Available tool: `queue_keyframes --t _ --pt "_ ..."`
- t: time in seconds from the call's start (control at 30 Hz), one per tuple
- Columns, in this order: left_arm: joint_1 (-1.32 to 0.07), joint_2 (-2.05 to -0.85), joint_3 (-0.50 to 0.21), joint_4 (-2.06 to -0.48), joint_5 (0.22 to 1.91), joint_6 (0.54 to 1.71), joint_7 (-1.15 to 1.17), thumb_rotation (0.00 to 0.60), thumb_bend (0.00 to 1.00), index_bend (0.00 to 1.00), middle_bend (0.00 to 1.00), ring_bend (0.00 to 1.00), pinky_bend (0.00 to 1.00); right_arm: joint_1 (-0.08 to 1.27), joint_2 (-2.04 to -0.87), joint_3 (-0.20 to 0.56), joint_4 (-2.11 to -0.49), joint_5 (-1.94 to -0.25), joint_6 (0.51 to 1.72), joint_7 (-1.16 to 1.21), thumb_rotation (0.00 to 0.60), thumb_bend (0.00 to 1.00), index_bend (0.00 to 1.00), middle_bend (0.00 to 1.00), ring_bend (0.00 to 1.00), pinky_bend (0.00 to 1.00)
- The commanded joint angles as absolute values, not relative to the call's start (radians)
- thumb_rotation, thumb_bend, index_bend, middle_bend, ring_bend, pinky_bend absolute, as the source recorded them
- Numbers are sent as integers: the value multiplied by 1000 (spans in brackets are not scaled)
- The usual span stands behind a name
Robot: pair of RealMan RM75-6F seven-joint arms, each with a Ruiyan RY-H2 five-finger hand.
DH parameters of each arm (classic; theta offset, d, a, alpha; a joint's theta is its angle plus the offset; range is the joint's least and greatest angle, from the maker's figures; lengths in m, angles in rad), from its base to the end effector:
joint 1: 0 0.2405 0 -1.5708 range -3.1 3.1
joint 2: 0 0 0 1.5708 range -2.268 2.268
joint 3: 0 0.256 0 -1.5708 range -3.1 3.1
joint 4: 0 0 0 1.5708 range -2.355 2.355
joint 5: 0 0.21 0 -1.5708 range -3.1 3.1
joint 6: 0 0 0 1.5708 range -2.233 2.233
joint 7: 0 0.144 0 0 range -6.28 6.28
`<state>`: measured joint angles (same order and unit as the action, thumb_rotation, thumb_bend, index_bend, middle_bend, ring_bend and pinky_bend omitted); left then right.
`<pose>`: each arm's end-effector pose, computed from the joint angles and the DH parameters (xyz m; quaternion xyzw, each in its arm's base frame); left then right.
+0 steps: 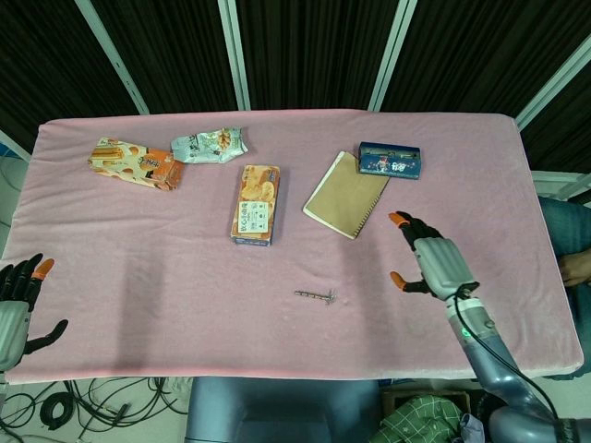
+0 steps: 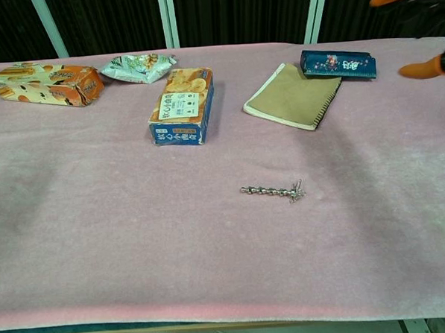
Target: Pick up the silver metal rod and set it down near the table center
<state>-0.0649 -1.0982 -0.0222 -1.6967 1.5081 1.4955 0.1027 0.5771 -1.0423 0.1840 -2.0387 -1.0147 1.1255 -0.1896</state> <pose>-0.2997 0.1680 0.1553 -0.6055 -0.3850 -0.3681 0.5912 -0.1594 -0.2930 0.1236 0.6371 -0.4792 0.4175 0.4360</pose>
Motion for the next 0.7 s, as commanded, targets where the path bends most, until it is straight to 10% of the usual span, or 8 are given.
queue_keyframes --t 0.03,0.3,0.7 --pt "-69 -1096 -23 -1695 1505 1487 99 600 219 68 0 0 0 405 -930 80 -2062 -1248 1223 -38 600 235 52 19 78 154" --pt "-61 -1085 -6 -1706 1532 1498 78 600 219 67 0 0 0 224 -988 -48 -1947 -1458 1409 -115 600 199 9 16 81 154" --pt "-44 -1053 12 -1763 1530 1498 84 600 219 61 0 0 0 156 -1128 6 -1817 -1539 1571 -275 600 187 10 14 75 154"
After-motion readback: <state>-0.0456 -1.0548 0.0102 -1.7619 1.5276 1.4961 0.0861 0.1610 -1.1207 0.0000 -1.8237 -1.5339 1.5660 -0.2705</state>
